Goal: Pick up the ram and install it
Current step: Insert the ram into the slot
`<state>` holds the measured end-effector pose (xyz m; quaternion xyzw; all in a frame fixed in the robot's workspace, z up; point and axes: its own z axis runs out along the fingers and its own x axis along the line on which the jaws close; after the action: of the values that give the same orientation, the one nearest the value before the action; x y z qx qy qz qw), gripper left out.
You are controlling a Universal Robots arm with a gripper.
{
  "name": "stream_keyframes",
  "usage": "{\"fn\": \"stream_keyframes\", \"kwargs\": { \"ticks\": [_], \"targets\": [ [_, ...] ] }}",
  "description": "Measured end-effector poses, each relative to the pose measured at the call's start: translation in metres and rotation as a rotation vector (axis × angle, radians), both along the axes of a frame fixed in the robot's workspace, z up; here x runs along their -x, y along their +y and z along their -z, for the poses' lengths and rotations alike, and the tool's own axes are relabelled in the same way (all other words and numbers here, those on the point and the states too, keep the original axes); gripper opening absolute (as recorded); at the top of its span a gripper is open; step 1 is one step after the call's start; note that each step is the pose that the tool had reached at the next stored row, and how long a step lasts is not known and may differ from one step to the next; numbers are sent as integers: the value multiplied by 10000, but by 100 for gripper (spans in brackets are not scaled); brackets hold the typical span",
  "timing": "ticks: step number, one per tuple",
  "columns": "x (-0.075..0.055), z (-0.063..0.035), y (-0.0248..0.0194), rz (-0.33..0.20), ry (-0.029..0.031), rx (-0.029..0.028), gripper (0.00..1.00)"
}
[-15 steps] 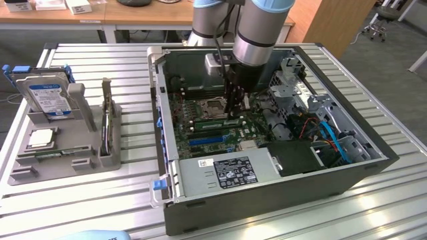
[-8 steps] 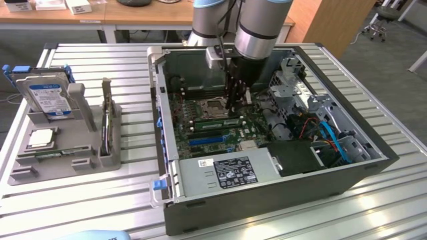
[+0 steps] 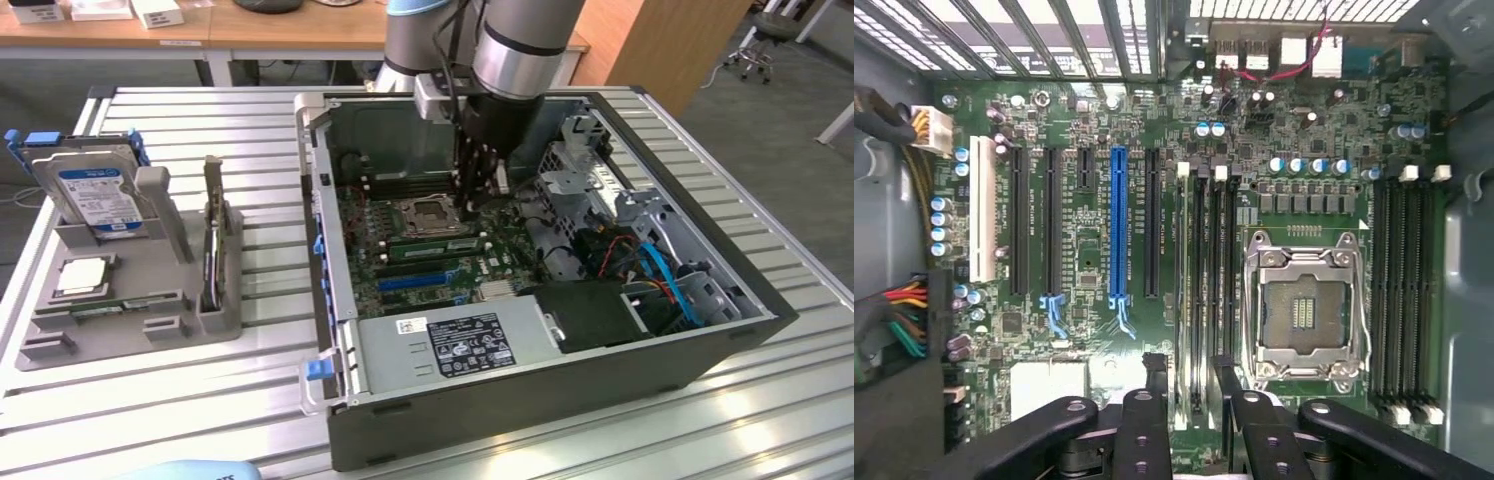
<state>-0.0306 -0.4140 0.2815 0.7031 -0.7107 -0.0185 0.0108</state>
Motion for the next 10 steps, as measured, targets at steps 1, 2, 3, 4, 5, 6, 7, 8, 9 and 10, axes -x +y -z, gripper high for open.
{"fn": "stream_keyframes", "kwargs": {
  "ticks": [1,2,3,4,5,6,7,8,9,10],
  "targets": [
    [0,-22,0,0,0,0,31],
    [0,-41,0,0,0,-1,31],
    [0,-61,0,0,-1,0,31],
    [0,-80,0,0,0,1,31],
    [0,-99,0,0,0,0,31],
    [0,-117,0,0,0,0,31],
    [0,-134,0,0,0,0,31],
    [0,-152,0,0,0,-1,31],
    [0,-170,0,0,0,-1,31],
    [0,-187,0,0,0,0,31]
  ]
}}
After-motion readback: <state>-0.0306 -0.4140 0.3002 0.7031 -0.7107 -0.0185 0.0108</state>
